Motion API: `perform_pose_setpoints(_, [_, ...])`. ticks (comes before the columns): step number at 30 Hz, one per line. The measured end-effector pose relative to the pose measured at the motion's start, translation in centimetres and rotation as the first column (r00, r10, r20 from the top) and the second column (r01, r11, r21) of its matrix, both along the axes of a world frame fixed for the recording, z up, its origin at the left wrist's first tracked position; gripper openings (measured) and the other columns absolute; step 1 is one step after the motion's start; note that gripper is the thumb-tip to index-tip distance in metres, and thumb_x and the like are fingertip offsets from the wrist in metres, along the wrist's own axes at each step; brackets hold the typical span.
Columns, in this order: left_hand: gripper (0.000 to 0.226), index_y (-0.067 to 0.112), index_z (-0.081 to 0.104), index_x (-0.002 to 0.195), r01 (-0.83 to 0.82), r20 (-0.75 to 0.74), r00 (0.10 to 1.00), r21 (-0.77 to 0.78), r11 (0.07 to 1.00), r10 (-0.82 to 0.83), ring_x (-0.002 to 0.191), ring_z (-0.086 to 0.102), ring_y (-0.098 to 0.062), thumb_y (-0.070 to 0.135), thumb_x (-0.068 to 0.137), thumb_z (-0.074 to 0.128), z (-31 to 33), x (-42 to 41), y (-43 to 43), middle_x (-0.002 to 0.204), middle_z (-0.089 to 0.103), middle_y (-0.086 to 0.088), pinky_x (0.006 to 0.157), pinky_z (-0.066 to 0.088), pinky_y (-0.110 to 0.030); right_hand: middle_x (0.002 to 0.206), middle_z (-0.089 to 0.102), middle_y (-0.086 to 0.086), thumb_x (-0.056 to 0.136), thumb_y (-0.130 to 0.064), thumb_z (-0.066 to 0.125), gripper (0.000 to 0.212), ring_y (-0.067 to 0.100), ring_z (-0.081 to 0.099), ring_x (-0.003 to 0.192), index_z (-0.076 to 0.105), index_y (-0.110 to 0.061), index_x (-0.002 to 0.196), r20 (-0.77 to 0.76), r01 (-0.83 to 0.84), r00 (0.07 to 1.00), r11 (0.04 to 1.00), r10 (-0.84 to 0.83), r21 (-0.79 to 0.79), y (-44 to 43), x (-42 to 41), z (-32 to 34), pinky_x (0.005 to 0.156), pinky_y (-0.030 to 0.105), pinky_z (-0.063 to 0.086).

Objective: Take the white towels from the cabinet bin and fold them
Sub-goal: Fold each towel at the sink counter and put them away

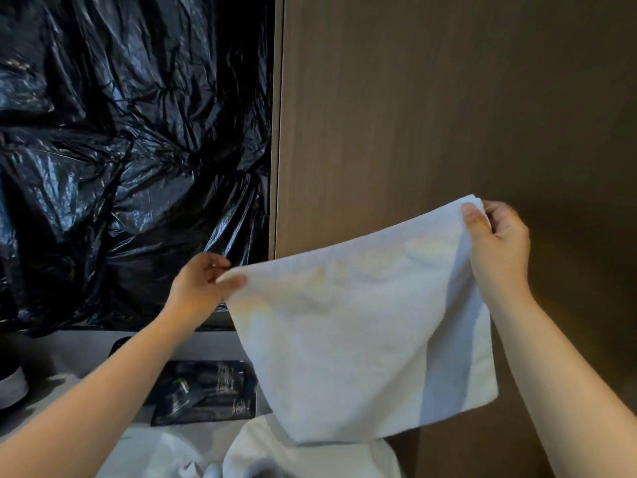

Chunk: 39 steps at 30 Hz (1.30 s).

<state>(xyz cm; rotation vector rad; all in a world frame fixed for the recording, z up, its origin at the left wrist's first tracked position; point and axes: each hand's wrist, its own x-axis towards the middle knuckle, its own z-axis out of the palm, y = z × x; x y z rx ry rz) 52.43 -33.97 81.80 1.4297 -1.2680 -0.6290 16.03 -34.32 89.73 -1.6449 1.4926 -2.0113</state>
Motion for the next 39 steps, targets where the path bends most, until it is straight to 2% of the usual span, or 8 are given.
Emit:
perform_pose_setpoints(2, [0.014,0.008,0.063,0.099,0.095,-0.297,0.951,0.003,0.996,-0.089,0.082,0.068,-0.027,0.013,0.087,0.069,1.4,0.2,0.0,0.097,0.069,-0.016,0.083,0.059,-0.041,0.088,0.058,-0.002,0.098,-0.037,0.054,0.024,0.008,0.053,0.08,0.06,-0.014,0.102,0.0,0.011,1.0,1.0,-0.011,0.005,0.0,-0.5,0.1,0.076,0.03,0.045])
perform_pose_setpoints(4, [0.006,0.007,0.064,0.093,0.131,-0.403,0.905,-0.044,0.99,-0.137,0.079,0.067,-0.026,0.012,0.092,0.062,3.3,0.4,0.4,0.096,0.067,-0.019,0.078,0.06,-0.038,0.087,0.055,-0.002,0.099,-0.037,0.052,0.024,0.008,0.051,0.078,0.057,-0.013,0.102,-0.001,0.016,1.0,1.0,-0.016,0.007,0.0,-0.6,0.1,0.074,0.029,0.043])
perform_pose_setpoints(6, [0.013,0.007,0.062,0.095,0.076,-0.291,0.951,-0.107,0.991,-0.105,0.079,0.063,-0.032,0.019,0.097,0.056,4.4,0.4,0.2,0.092,0.064,-0.018,0.074,0.056,-0.043,0.091,0.056,-0.002,0.099,-0.038,0.05,0.025,0.01,0.052,0.082,0.056,-0.014,0.105,0.004,0.031,1.0,0.999,-0.031,0.012,0.0,-0.3,-0.1,0.076,0.03,0.044])
perform_pose_setpoints(10, [0.017,0.008,0.05,0.103,-0.028,0.27,0.958,-0.237,0.971,0.093,0.071,0.055,-0.018,0.024,0.101,0.044,6.1,-0.4,0.6,0.083,0.058,-0.005,0.059,0.043,-0.03,0.097,0.056,0.0,0.1,-0.038,0.049,0.023,0.013,0.052,0.086,0.053,-0.016,0.106,0.043,0.078,0.996,0.997,-0.078,0.016,0.2,-0.2,-0.6,0.073,0.028,0.041])
perform_pose_setpoints(16, [0.02,0.02,0.057,0.084,-0.052,-0.222,0.975,-0.255,0.965,-0.006,0.081,0.055,-0.023,0.031,0.1,0.049,7.3,-1.1,1.1,0.083,0.057,-0.003,0.074,0.043,-0.034,0.098,0.055,0.006,0.1,-0.031,0.05,0.023,0.022,0.051,0.09,0.053,-0.009,0.105,-0.03,0.22,0.975,0.973,-0.218,0.065,0.6,-0.8,-2.6,0.078,0.031,0.038])
perform_pose_setpoints(27, [0.008,0.022,0.06,0.102,-0.085,0.154,0.979,-0.291,0.953,0.134,0.081,0.057,-0.008,0.026,0.095,0.057,4.8,-2.0,0.1,0.089,0.062,0.007,0.064,0.042,-0.018,0.077,0.051,0.007,0.098,-0.031,0.054,0.031,0.026,0.05,0.077,0.054,-0.002,0.088,-0.027,0.115,0.993,0.871,-0.116,0.478,-1.0,-2.1,-9.0,0.06,0.035,0.036])
perform_pose_setpoints(34, [0.01,0.023,0.059,0.1,-0.138,0.07,0.984,-0.29,0.947,0.165,0.08,0.058,-0.014,0.028,0.092,0.063,3.9,-1.7,-0.9,0.096,0.066,-0.004,0.066,0.045,-0.022,0.095,0.055,0.004,0.098,-0.035,0.055,0.023,0.022,0.052,0.092,0.054,-0.012,0.104,0.117,0.094,0.979,0.875,-0.168,0.475,-1.3,-1.6,-9.0,0.077,0.035,0.042])
perform_pose_setpoints(39, [0.015,0.021,0.061,0.099,-0.123,0.091,0.984,-0.292,0.949,0.155,0.077,0.061,-0.003,0.027,0.088,0.068,3.9,-2.7,-0.1,0.086,0.066,0.007,0.059,0.043,-0.01,0.106,0.061,0.011,0.095,-0.025,0.061,0.027,0.029,0.058,0.099,0.054,-0.007,0.114,-0.123,0.226,0.974,0.852,-0.19,0.472,-0.9,-1.0,-9.2,0.081,0.035,0.043])
